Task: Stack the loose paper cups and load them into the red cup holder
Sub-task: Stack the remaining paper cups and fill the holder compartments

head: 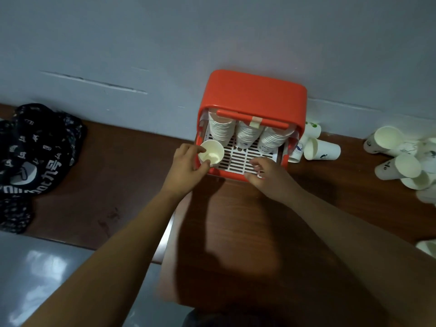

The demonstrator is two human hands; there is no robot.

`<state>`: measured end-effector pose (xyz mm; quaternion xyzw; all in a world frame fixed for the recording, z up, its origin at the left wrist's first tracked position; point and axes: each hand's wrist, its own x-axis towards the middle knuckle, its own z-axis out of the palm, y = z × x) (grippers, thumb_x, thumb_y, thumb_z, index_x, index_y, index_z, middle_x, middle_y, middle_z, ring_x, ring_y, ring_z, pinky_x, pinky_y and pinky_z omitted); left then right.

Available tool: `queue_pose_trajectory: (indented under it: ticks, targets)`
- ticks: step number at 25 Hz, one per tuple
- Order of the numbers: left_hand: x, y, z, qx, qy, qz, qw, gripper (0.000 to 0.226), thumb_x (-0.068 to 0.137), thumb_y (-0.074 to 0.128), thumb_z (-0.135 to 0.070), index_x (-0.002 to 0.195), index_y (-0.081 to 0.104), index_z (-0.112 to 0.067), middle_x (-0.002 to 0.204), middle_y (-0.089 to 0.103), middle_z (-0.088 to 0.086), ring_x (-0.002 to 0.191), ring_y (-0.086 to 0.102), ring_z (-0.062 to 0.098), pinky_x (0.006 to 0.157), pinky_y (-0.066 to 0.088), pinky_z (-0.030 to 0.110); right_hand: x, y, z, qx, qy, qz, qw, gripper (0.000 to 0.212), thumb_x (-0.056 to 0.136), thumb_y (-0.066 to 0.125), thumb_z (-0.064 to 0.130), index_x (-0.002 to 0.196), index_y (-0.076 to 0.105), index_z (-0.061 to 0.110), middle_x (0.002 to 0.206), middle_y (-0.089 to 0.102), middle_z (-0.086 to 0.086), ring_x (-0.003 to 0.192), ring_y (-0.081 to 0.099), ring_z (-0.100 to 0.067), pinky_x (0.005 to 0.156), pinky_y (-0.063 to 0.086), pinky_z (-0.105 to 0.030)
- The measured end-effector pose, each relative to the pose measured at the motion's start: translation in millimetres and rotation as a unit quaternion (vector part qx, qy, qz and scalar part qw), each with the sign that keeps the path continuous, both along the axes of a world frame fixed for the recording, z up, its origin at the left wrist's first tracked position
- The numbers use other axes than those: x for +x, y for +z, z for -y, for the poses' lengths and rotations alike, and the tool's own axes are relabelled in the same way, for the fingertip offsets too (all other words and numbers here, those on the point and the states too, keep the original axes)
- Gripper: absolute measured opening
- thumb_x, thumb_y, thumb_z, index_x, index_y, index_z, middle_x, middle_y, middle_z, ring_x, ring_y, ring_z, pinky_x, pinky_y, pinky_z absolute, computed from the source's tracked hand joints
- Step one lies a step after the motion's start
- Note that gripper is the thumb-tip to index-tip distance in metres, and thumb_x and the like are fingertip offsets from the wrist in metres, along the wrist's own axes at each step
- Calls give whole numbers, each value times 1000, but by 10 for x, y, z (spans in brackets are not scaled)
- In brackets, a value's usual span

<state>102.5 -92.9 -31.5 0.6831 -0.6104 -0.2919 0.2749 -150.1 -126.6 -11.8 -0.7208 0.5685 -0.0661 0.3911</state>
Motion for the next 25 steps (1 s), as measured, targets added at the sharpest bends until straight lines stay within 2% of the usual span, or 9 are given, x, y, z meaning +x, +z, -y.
queue_pose_trajectory:
  ticks: [3,6,8,10,12,15,18,22,25]
  targets:
    - [-338,155,-30,-5,-26,-35,999,11,90,67,-21,101,65,-17,101,61,-5,90,56,8,73,44,13,-872,74,9,-14,21,-76,997,36,91,62,42,121,59,22,115,58,7,105,58,-9,85,48,-25]
    - [-1030,299,5,45,-117,-64,990,7,91,63,-24,96,67,-21,87,67,-7,78,61,5,69,48,23,-1770,89,152,-35,-19,-134,990,36,90,63,42,118,59,21,113,56,4,97,54,-8,79,42,-25]
    - [-1574,331,104,94,-182,-45,978,12,87,60,-31,94,67,-25,82,67,-6,75,62,8,71,51,32,-2248,62,294,-46,-39,-151,987,40,89,64,40,123,57,19,117,54,1,99,51,-10,81,43,-27]
    - [-2069,316,267,107,-194,-23,975,11,87,62,-31,94,66,-24,82,66,-3,76,62,15,75,52,37,-2563,16,460,-58,-47,-148,986,44,89,65,36,126,55,15,121,52,-3,105,52,-15,87,44,-31]
    - [-2467,251,444,85,-182,7,980,17,88,65,-23,104,65,-18,94,64,3,84,61,19,80,51,36,-2707,-76,656,-87,-47,-131,987,48,87,67,31,128,54,10,122,52,-7,111,52,-21,93,42,-33]
    - [-2904,81,709,54,-140,82,985,40,87,65,-14,125,58,-5,120,53,16,110,54,29,92,39,27,-2687,-243,910,-102,-19,-108,989,58,84,69,27,135,49,6,133,50,-12,121,49,-28,101,40,-37]
    - [-3109,-121,958,100,-74,124,985,59,91,61,-16,143,40,1,139,42,25,126,44,40,105,37,39,-2481,-429,1028,-115,22,-81,990,71,84,68,23,146,38,8,150,40,-12,137,38,-27,112,32,-38]
    - [-3182,-314,1158,163,-22,126,978,58,98,49,-22,147,28,3,139,42,30,122,47,46,101,42,49,-2272,-669,1084,-106,89,-101,985,76,82,71,24,148,36,12,150,41,-10,137,38,-29,113,32,-41]
    - [-3217,-443,1166,166,6,118,979,63,94,38,-40,139,38,3,126,50,30,112,52,46,95,44,47,-2314,-813,1008,-138,94,-147,975,67,81,73,32,139,44,16,130,51,-8,119,49,-30,98,41,-41]
